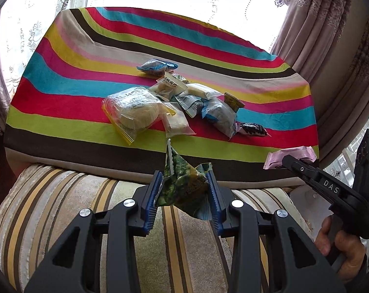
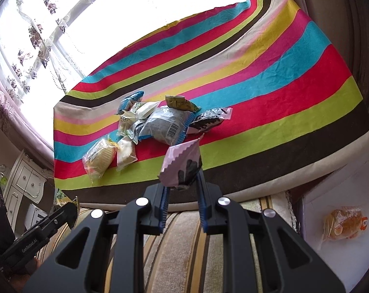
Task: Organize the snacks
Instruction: 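Lift both held snacks and carry them over the white box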
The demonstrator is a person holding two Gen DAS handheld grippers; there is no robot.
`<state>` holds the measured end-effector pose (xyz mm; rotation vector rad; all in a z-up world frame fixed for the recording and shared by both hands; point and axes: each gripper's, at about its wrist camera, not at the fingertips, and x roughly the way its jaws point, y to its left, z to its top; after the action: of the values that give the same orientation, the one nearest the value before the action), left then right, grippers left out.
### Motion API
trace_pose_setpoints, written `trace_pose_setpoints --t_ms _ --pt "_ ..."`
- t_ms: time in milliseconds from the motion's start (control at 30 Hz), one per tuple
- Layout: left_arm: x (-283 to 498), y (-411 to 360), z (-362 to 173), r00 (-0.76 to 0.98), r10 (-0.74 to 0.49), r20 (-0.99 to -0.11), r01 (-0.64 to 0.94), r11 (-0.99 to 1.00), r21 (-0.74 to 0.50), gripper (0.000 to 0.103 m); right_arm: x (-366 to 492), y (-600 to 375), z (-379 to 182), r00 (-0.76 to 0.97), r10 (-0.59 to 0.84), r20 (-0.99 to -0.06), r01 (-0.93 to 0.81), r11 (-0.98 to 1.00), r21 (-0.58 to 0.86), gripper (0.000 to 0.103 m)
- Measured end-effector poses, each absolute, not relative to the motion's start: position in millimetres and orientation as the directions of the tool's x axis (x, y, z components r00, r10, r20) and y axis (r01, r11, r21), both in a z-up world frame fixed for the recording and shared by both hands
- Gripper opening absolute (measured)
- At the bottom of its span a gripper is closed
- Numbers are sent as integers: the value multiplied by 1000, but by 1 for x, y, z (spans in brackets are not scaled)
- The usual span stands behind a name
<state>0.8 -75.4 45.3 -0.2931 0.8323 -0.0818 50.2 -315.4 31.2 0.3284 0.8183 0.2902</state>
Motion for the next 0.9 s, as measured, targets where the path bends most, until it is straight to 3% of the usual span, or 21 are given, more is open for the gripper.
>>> trace_pose_setpoints --t_ms 433,900 --pt "2 -98 48 670 -243 -702 39 955 -294 34 56 -317 23 615 339 -712 -86 926 367 21" --pt "1 -182 62 614 -367 -699 279 929 -243 34 29 -402 31 632 294 -717 31 915 403 21"
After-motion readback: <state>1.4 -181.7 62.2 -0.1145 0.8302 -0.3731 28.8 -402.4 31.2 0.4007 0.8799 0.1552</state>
